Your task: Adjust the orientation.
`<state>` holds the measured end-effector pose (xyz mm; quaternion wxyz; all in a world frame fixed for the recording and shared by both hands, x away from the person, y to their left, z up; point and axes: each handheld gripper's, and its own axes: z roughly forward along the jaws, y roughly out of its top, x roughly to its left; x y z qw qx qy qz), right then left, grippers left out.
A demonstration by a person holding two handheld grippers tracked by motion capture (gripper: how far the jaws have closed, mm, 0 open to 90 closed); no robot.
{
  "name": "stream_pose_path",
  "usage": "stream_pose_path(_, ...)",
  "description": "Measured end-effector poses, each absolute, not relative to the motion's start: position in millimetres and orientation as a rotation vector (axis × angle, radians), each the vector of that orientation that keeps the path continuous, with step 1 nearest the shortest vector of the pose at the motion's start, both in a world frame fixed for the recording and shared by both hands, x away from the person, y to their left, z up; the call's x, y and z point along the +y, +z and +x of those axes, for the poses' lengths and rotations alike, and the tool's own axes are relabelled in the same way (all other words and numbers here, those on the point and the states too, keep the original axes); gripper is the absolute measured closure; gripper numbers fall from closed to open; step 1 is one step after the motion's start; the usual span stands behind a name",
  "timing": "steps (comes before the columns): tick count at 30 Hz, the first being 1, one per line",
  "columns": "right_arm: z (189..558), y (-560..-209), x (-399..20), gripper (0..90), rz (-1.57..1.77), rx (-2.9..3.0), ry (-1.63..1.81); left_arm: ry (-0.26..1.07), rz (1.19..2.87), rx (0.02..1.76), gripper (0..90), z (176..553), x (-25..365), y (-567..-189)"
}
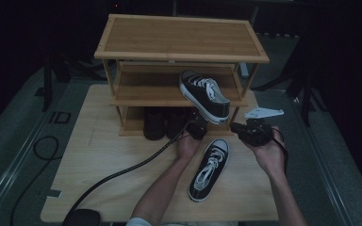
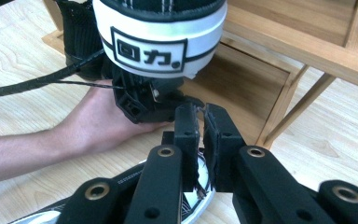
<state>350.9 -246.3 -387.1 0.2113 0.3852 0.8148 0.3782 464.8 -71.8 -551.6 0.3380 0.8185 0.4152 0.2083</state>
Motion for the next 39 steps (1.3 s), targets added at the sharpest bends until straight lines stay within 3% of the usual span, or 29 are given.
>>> stream_pose_path(39, 334.5, -376.6, -219.2, 90.0, 0.867, 2.286, 1.161, 0.582, 2.124, 1.063, 90.0, 455.2, -73.0, -553.9)
